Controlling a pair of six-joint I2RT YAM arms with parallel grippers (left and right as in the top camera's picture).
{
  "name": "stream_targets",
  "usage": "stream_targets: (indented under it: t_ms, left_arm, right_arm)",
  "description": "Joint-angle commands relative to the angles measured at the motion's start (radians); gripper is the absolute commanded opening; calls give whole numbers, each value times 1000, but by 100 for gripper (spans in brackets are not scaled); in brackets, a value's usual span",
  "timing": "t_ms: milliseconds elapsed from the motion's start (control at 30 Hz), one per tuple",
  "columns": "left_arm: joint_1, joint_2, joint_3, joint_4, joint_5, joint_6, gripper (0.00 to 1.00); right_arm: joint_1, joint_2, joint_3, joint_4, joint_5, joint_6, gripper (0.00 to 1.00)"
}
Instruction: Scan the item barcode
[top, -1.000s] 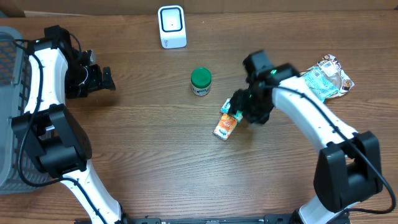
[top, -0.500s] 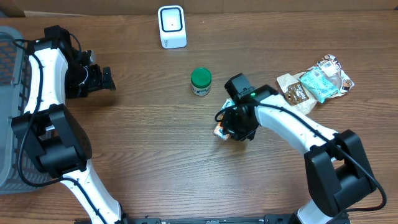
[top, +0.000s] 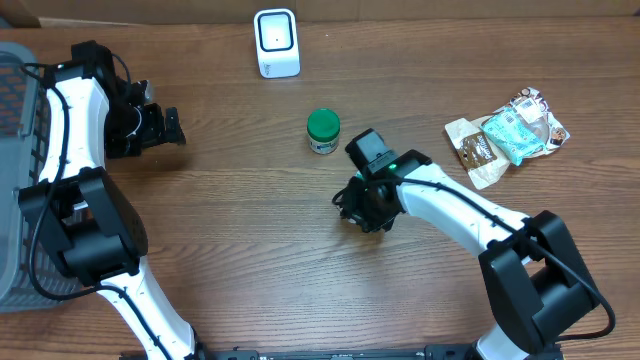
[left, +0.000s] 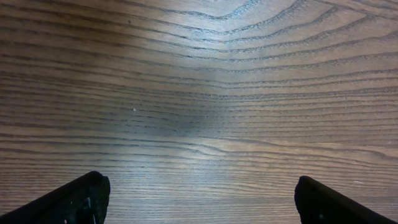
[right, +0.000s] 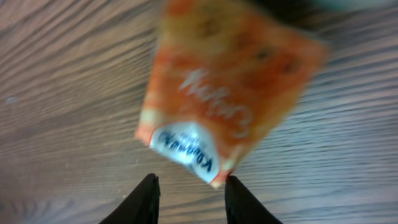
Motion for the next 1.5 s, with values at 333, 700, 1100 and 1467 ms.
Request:
stream_targets:
  t_ms: [333,700,1100,1467]
  left_arm:
    - [-1,-13,9,0,0,2,100]
    - [-1,-13,9,0,1,2,100]
    - [-1,-13,9,0,0,2,100]
    - [-1,-13,9,0,0,2,100]
  right_arm:
    - [-35,0,89,39,-57,-301,50]
    - [-174,0,147,-110,7,-372,49]
    - [-161,1,60,-41,27,-365,41]
    - [-161,89,55,-23,-111,-348,33]
